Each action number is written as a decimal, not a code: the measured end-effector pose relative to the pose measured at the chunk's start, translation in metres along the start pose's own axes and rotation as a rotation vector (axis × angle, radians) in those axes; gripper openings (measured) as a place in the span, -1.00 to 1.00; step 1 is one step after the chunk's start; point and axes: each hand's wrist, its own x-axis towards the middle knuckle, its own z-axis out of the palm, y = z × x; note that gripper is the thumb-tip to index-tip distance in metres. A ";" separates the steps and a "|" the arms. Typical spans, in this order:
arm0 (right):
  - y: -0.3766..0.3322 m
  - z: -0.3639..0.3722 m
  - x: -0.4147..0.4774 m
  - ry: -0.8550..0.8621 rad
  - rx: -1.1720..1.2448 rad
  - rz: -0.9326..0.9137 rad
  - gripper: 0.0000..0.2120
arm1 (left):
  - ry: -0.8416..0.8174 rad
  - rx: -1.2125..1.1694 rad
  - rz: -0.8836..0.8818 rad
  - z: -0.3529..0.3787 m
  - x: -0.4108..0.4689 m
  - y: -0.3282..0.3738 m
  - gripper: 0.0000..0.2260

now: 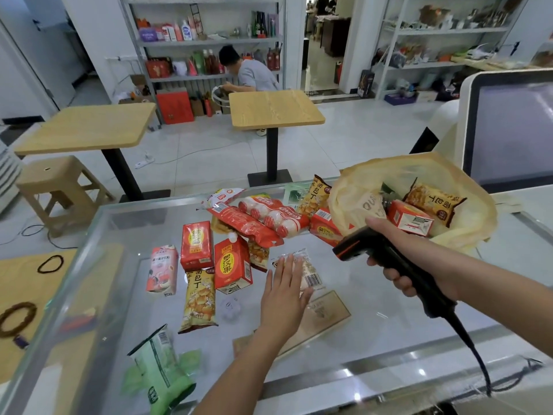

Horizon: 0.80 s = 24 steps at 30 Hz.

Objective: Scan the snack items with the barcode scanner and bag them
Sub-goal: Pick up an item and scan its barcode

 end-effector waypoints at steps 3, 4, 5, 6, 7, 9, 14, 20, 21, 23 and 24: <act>-0.002 0.005 -0.003 0.019 -0.031 0.014 -0.34 | 0.028 0.021 -0.033 0.000 0.001 -0.001 -0.37; -0.002 0.007 -0.003 0.022 -0.036 0.020 -0.34 | 0.020 0.010 -0.048 0.002 0.000 -0.001 -0.41; -0.003 0.009 -0.003 0.028 -0.038 0.025 -0.34 | 0.028 -0.001 -0.050 0.003 0.001 -0.001 -0.43; -0.003 0.011 -0.003 0.035 -0.038 0.029 -0.33 | 0.034 -0.006 -0.042 0.005 0.001 -0.002 -0.43; -0.004 0.012 -0.002 0.041 -0.036 0.033 -0.33 | 0.041 -0.005 -0.035 0.006 0.001 -0.002 -0.40; -0.004 0.013 -0.002 0.050 -0.032 0.038 -0.34 | 0.064 0.001 -0.006 0.005 0.001 -0.001 -0.32; -0.003 0.015 -0.001 0.062 -0.039 0.039 -0.35 | 0.094 -0.004 0.006 0.006 0.001 -0.001 -0.25; 0.000 0.015 -0.002 0.071 -0.049 0.039 -0.37 | 0.076 -0.038 0.011 0.005 0.002 -0.003 -0.23; 0.001 0.015 -0.002 0.069 -0.052 0.039 -0.37 | 0.063 -0.038 0.008 0.005 0.002 -0.003 -0.25; 0.005 0.014 -0.002 0.066 -0.047 0.039 -0.37 | 0.073 -0.025 0.005 0.007 0.002 -0.003 -0.32; 0.006 0.013 -0.002 0.066 -0.042 0.038 -0.37 | 0.081 -0.018 0.005 0.007 0.002 -0.003 -0.33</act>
